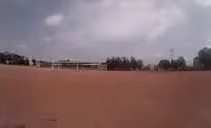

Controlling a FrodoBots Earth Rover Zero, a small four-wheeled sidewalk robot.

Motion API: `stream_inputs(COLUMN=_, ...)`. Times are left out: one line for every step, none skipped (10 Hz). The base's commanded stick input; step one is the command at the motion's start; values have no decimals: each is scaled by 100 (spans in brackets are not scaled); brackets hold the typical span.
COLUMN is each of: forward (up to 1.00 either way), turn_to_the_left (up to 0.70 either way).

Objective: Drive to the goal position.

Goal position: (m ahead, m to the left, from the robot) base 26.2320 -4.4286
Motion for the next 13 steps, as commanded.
stream_inputs(forward=70, turn_to_the_left=0)
stream_inputs(forward=70, turn_to_the_left=0)
stream_inputs(forward=70, turn_to_the_left=0)
stream_inputs(forward=70, turn_to_the_left=0)
stream_inputs(forward=70, turn_to_the_left=0)
stream_inputs(forward=70, turn_to_the_left=0)
stream_inputs(forward=70, turn_to_the_left=0)
stream_inputs(forward=70, turn_to_the_left=-5)
stream_inputs(forward=70, turn_to_the_left=-28)
stream_inputs(forward=70, turn_to_the_left=-35)
stream_inputs(forward=70, turn_to_the_left=0)
stream_inputs(forward=70, turn_to_the_left=0)
stream_inputs(forward=70, turn_to_the_left=0)
